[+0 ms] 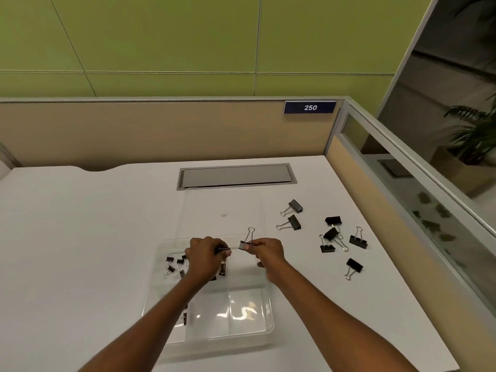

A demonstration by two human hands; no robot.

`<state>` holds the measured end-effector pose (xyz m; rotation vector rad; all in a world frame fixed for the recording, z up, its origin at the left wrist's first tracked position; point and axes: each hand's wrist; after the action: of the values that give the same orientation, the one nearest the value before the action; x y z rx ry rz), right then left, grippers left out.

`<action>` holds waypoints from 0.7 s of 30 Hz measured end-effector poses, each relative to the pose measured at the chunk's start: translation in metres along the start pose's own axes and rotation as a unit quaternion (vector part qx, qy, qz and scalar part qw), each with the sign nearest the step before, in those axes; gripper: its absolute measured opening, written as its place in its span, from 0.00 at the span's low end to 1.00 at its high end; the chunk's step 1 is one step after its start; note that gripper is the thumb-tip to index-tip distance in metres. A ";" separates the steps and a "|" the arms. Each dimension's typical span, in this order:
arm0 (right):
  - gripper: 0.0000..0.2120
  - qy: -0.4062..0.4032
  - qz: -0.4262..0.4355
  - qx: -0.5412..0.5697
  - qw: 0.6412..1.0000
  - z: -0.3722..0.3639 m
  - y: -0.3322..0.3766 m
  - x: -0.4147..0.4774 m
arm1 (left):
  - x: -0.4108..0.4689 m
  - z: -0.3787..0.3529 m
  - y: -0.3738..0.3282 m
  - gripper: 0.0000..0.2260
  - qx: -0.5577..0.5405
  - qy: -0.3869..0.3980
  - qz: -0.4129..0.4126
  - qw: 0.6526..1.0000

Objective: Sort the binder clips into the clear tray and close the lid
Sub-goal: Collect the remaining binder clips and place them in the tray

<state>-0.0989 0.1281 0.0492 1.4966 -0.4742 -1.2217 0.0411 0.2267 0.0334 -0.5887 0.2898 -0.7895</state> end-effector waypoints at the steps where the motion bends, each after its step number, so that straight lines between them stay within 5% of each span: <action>1: 0.10 0.002 0.007 -0.018 1.000 -0.006 -0.001 -0.003 | -0.005 0.003 0.006 0.02 0.005 -0.001 0.005 1.000; 21: 0.18 -0.005 0.139 -0.363 0.922 -0.057 -0.039 -0.058 | -0.062 0.015 0.061 0.10 0.152 0.080 -0.031 0.985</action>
<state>-0.0846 0.2158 0.0323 0.7575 -0.1887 -1.0183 0.0419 0.3122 0.0109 -0.2474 0.2927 -0.9222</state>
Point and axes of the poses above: each hand's wrist, its own x-axis towards the middle knuckle, its own z-axis out of the back of the hand, y = z × x, and after that the axes turned 4 degrees about z, right-handed
